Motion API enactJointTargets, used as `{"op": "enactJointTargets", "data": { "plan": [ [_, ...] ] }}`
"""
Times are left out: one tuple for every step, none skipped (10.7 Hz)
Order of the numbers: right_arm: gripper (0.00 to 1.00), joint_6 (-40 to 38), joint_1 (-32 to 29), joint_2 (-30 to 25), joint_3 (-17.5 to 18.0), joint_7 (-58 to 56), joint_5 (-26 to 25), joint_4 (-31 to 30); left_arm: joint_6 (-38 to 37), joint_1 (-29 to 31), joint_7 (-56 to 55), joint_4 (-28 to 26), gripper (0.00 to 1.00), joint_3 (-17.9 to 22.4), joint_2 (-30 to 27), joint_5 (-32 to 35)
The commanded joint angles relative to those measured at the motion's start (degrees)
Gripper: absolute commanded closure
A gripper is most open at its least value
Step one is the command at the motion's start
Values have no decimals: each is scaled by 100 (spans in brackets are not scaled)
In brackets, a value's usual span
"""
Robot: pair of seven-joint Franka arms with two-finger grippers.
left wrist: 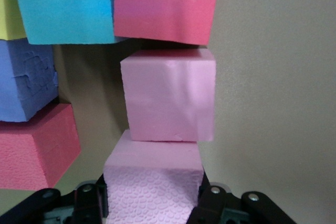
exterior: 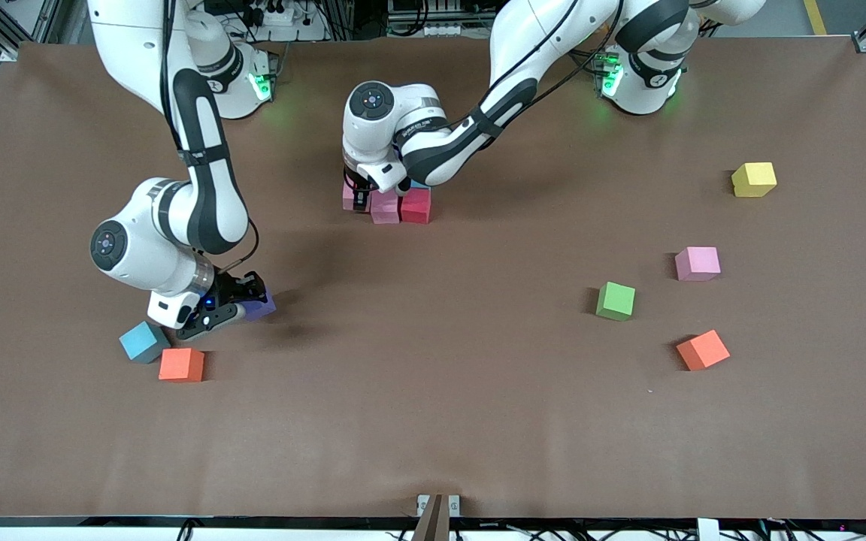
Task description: Form number 2 with 11 blocks
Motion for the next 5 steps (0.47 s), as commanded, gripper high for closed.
{"op": "enactJointTargets", "data": {
  "plan": [
    [88, -12, 304, -209, -215, 332, 32, -229, -77, -318, -835, 169, 58, 307, 32, -24],
    [88, -20, 513, -209, -355, 533, 32, -256, -68, -371, -835, 212, 58, 378, 85, -24],
    [88, -29, 803, -209, -548, 788, 32, -317, -68, -415, -844, 282, 58, 379, 146, -24],
    [88, -29, 1040, -200, -715, 955, 32, -352, -68, -415, -896, 292, 58, 379, 155, -24],
    [88, -29, 1147, -200, -743, 1088, 67, -405, -68, -415, -984, 301, 58, 405, 164, -24]
  ]
}}
